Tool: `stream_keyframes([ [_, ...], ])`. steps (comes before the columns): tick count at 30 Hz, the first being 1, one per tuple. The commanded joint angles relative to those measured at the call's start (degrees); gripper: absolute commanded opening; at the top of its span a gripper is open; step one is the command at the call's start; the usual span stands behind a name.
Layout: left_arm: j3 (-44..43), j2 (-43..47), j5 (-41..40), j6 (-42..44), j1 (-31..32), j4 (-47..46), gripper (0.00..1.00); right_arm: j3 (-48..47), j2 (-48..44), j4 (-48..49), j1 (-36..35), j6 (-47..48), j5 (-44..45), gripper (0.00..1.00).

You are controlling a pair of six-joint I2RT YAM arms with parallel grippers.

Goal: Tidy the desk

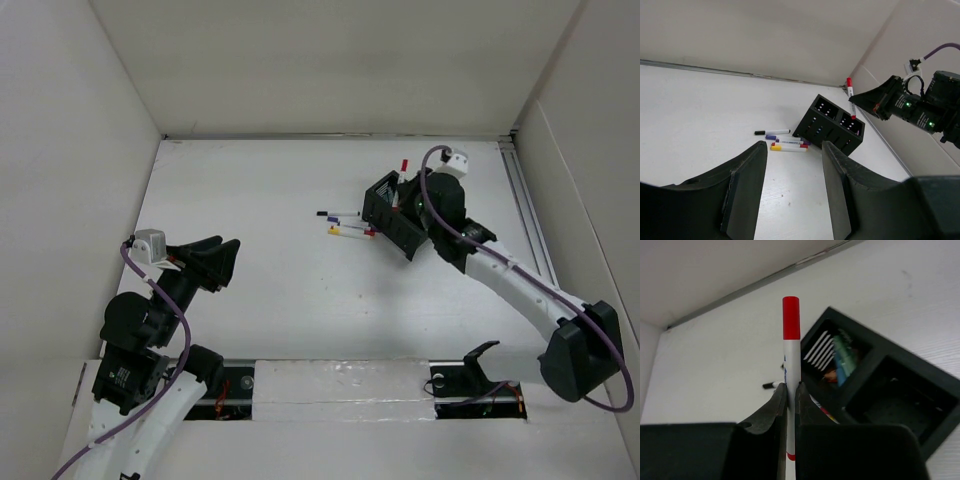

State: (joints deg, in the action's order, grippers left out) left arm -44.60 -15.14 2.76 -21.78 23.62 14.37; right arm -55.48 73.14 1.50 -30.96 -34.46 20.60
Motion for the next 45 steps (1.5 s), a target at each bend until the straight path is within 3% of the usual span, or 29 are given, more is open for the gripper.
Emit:
stream_keyframes([
  [1, 0.3, 0.4, 0.6, -0.3, -0.1, -3.1, 0.44, 2.2, -1.2, -1.3, 5.1, 0.3, 1.1, 0.0],
  [6, 0.3, 0.1, 0.5, -0.3, -0.1, -3.1, 0.44, 2.3, 0.6, -4.3, 12.5, 1.1, -1.7, 0.0],
  [17, 0.3, -0.2, 0.6, -0.3, -0.1, -3.1, 0.44, 3.6, 2.7, -4.9, 14.5, 1.5, -3.9, 0.02],
  [20, 0.2, -0.2, 0.5, -0.3, -0.1, -3.1, 0.44, 3.9, 2.7, -5.2, 14.5, 1.5, -2.9, 0.13],
  [24, 0.2, -0.2, 0.5, -0.3, -0.1, -3.2, 0.44, 4.5, 1.8, -5.3, 15.1, 1.3, -2.9, 0.38],
  [27, 0.3, -0.2, 0.5, -0.3, -0.1, -3.2, 0.44, 4.7, -0.2, -5.3, 15.1, 1.4, -3.2, 0.44],
  [31, 0.2, -0.2, 0.5, -0.3, -0.1, -3.2, 0.44, 4.2, -2.9, -6.4, 14.0, 2.0, -3.6, 0.45],
  [33, 0.3, -0.3, 0.5, -0.3, -0.1, -3.2, 0.44, 4.5, -4.3, -6.4, 13.2, 2.1, -3.6, 0.44],
  [34, 0.2, -0.2, 0.5, -0.3, -0.1, -3.2, 0.44, 4.8, -5.6, -6.8, 11.5, 2.2, -3.8, 0.33],
  [36, 0.3, -0.3, 0.5, -0.4, -0.1, -3.2, 0.44, 5.2, -6.1, -5.2, 10.7, 2.5, -5.8, 0.28],
  [37, 0.2, -0.3, 0.6, -0.3, -0.1, -3.1, 0.44, 5.8, -6.8, -3.9, 9.7, 3.0, -7.2, 0.15],
  [39, 0.3, -0.4, 0.6, -0.3, -0.1, -3.2, 0.44, 6.7, -6.9, -2.1, 5.4, 3.5, -8.6, 0.02],
  [45, 0.2, -0.2, 0.5, -0.2, -0.1, -3.1, 0.44, 2.9, 3.4, -2.7, -5.7, 4.0, -2.5, 0.0],
])
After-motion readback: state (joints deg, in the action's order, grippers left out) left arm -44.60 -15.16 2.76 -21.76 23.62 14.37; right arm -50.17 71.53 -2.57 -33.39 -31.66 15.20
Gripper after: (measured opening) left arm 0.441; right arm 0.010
